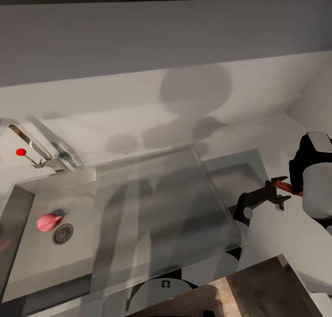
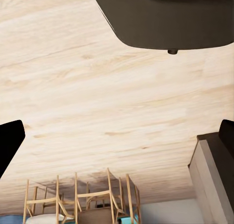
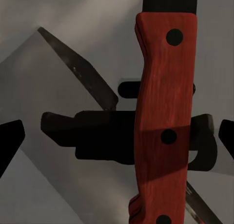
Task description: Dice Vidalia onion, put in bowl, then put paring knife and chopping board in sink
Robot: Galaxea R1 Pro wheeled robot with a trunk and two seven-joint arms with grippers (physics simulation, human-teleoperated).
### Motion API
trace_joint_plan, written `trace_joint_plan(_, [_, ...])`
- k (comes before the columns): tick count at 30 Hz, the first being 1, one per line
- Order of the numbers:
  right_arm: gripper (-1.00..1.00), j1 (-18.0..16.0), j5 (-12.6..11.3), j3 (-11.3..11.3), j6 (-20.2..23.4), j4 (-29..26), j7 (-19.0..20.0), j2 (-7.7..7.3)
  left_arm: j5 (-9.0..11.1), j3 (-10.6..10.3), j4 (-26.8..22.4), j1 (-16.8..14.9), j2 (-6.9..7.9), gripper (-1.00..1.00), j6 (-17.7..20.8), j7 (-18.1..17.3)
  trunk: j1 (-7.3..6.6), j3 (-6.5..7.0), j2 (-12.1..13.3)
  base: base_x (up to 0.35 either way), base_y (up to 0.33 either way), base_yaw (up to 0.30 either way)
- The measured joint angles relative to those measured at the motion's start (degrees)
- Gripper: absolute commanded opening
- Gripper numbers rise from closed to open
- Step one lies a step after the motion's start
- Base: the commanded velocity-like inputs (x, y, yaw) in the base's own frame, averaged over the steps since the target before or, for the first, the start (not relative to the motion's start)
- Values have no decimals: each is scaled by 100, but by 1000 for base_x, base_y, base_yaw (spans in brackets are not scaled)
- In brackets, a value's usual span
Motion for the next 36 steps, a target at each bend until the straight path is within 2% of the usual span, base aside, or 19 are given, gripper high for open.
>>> trace_joint_plan(12, [100, 0, 0, 0, 0, 0, 0, 0, 1, 2, 2, 0, 0, 100, 0, 0, 0, -31, 0, 0, 0, 0])
trace_joint_plan(13, [-100, 0, 0, 0, 0, -2, 0, 0, 1, 0, 2, 0, 0, 100, 0, 0, 0, -32, 0, 0, 0, 0])
trace_joint_plan(28, [-100, 0, 2, -1, -3, -1, -5, 0, 0, 3, 1, 0, 0, 100, 0, 0, 0, -35, 0, 0, 0, -2])
trace_joint_plan(36, [-100, 0, 0, 0, -2, -5, -9, 0, 1, 2, 1, 0, 0, 100, 0, 0, 0, 20, 0, 0, 0, -77])
